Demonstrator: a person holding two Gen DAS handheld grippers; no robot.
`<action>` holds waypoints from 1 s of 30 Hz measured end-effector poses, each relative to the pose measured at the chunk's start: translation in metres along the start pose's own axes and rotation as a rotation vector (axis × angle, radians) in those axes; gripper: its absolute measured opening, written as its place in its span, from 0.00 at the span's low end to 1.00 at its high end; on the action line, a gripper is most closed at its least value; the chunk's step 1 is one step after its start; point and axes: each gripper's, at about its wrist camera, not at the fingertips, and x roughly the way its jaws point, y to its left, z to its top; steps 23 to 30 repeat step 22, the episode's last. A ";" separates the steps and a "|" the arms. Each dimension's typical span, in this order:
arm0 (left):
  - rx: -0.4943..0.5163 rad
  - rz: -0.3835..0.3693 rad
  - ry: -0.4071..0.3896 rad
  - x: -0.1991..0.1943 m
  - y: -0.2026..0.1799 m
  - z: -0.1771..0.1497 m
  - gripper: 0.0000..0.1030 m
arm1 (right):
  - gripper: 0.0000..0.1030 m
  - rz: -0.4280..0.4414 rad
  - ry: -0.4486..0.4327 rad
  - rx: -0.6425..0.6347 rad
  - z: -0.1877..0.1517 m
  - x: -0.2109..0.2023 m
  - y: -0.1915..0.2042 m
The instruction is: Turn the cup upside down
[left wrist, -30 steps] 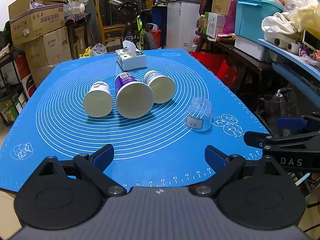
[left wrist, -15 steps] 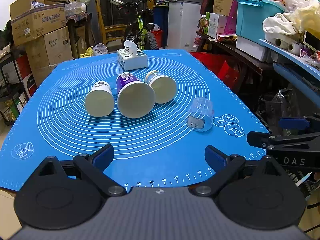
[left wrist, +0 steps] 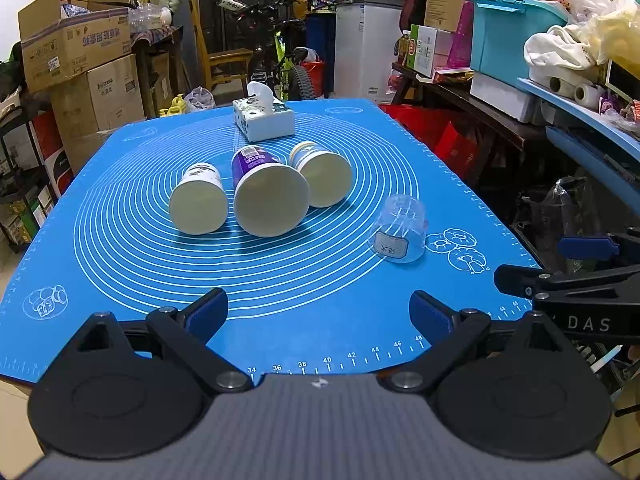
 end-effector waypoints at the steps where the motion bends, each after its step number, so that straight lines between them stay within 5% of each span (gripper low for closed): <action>1: 0.000 0.000 0.000 0.000 -0.001 0.000 0.94 | 0.80 0.000 0.001 0.000 0.000 0.000 0.000; 30: -0.001 0.001 0.001 0.000 0.000 0.000 0.94 | 0.80 -0.001 0.008 -0.002 -0.002 0.001 -0.002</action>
